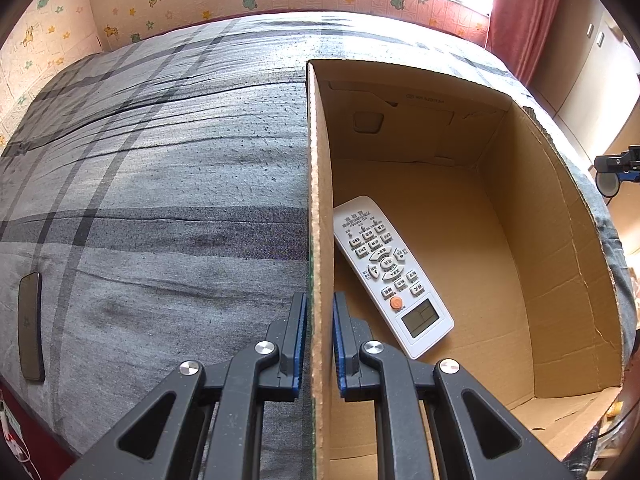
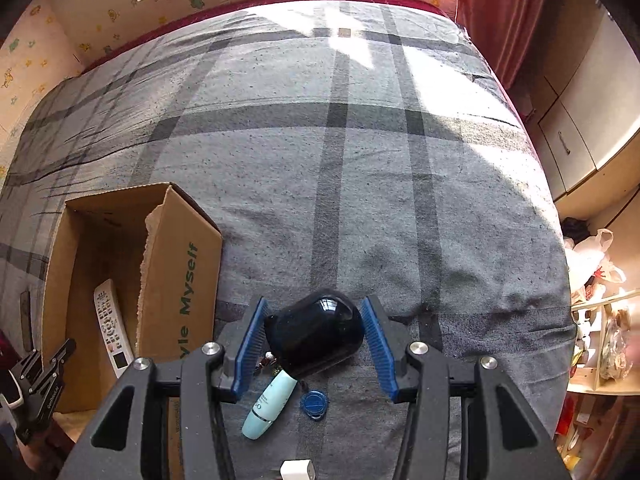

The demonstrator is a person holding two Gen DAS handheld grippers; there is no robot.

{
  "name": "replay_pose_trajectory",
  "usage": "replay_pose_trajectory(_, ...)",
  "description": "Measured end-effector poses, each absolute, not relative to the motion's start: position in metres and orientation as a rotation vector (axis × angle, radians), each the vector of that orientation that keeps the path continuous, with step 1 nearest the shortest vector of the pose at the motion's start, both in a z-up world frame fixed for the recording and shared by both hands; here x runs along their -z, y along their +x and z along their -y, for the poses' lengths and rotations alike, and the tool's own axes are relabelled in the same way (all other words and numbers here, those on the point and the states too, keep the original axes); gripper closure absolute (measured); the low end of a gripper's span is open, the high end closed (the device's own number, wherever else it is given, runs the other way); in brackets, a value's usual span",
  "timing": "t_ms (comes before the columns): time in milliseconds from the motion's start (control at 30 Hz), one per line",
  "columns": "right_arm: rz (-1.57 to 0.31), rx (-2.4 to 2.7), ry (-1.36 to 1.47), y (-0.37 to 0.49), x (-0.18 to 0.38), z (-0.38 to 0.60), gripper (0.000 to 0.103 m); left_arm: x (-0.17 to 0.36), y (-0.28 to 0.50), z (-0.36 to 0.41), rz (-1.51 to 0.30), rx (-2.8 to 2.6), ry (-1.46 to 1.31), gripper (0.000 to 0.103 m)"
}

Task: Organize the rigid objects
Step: 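Carry the black object into the box with the right gripper and release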

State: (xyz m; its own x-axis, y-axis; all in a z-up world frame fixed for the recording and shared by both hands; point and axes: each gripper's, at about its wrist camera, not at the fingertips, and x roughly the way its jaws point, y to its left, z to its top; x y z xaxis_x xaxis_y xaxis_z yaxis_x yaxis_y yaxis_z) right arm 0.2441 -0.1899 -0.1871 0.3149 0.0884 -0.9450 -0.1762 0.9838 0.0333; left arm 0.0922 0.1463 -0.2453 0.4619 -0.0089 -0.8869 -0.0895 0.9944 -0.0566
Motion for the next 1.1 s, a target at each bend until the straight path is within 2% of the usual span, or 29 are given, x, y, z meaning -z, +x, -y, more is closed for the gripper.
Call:
replay_pose_trajectory(533, -1.168, -0.36, -0.193, 0.23, 0.149, 0.084, 0.051, 0.243, 0.092, -0.143, -1.091, -0.052, -0.095, 0.09)
replay_pose_trajectory(800, -1.177, -0.424, -0.226, 0.222, 0.158, 0.045, 0.051, 0.244, 0.092, -0.144, -1.091, -0.055, -0.098, 0.09)
replay_pose_trajectory(1100, -1.227, -0.464, -0.26, 0.219, 0.193, 0.006, 0.051, 0.243, 0.092, -0.143, -1.092, -0.055, -0.097, 0.09)
